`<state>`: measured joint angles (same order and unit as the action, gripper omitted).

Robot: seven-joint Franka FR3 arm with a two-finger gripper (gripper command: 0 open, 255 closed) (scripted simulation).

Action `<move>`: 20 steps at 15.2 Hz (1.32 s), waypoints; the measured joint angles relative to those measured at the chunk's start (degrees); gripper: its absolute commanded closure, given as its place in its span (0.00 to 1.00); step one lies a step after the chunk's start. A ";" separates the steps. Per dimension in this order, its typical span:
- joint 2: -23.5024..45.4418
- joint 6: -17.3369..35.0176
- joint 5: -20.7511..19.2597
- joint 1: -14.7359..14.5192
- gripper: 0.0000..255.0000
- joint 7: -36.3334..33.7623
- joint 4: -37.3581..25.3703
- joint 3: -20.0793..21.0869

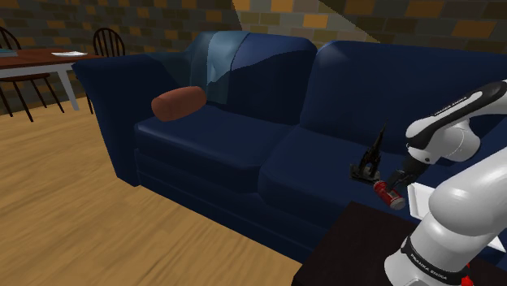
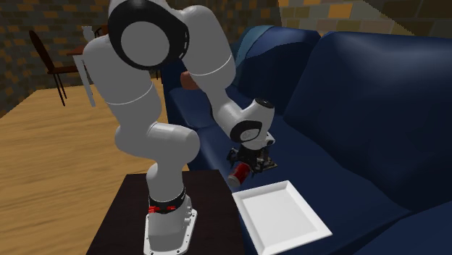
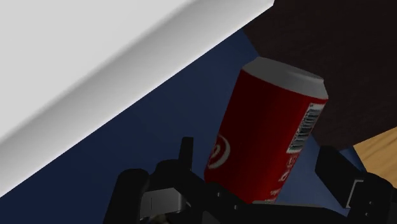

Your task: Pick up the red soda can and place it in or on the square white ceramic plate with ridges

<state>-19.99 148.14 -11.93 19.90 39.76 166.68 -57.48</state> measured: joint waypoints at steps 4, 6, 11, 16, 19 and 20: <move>4.00 4.54 4.28 -5.51 0.00 3.17 0.69 -4.34; 4.43 4.98 4.80 -6.16 0.00 3.51 0.70 -4.82; 4.59 5.16 5.06 -6.48 1.00 3.70 0.65 -5.03; 4.58 5.14 5.13 -6.51 1.00 3.72 0.60 -5.09; 4.52 5.09 5.08 -6.44 1.00 3.66 0.60 -5.00; 4.55 5.13 5.08 -6.44 1.00 3.68 0.61 -5.04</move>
<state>-15.45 153.27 -6.85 13.46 43.45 167.28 -62.51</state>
